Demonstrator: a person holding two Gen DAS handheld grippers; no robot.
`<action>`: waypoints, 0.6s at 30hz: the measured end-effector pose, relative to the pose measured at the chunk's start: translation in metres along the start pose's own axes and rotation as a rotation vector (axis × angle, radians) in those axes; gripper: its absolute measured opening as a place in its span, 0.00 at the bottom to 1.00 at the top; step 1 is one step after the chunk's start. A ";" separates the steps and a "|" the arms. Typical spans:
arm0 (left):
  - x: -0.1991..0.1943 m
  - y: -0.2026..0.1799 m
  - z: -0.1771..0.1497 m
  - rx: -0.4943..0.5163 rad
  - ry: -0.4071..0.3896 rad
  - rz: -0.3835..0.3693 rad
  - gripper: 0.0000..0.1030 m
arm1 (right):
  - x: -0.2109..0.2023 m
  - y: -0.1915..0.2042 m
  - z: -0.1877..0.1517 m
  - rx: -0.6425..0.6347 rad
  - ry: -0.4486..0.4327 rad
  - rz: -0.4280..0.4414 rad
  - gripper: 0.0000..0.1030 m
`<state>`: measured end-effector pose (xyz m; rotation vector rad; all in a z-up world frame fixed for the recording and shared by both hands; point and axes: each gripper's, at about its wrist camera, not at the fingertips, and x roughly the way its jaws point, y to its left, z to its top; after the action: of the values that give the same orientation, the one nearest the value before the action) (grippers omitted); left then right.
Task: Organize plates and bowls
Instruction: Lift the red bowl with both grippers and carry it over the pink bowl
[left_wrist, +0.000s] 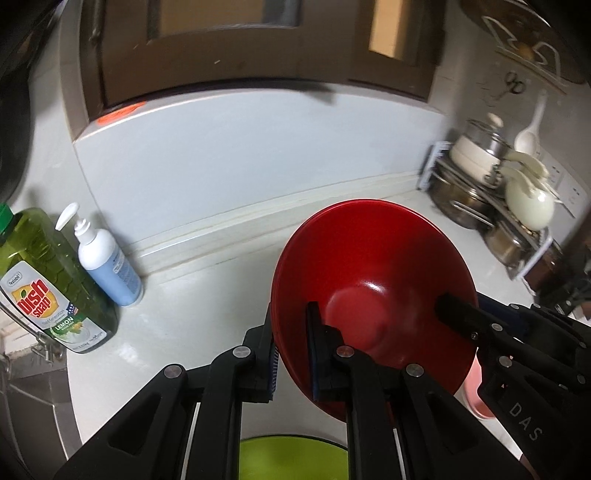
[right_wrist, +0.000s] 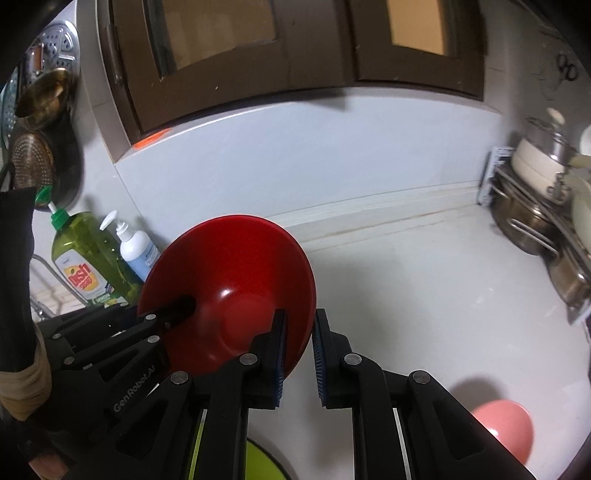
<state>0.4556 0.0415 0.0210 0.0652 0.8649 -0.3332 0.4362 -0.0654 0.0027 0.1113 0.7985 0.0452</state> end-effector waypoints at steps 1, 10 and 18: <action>-0.004 -0.007 -0.002 0.008 -0.003 -0.007 0.14 | -0.005 -0.004 -0.002 0.005 -0.003 -0.003 0.15; -0.020 -0.059 -0.020 0.062 -0.007 -0.072 0.15 | -0.053 -0.040 -0.030 0.053 -0.032 -0.044 0.15; -0.023 -0.103 -0.031 0.098 0.009 -0.138 0.15 | -0.083 -0.076 -0.058 0.108 -0.031 -0.087 0.15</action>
<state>0.3861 -0.0441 0.0263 0.0987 0.8639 -0.5052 0.3369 -0.1434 0.0128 0.1790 0.7742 -0.0820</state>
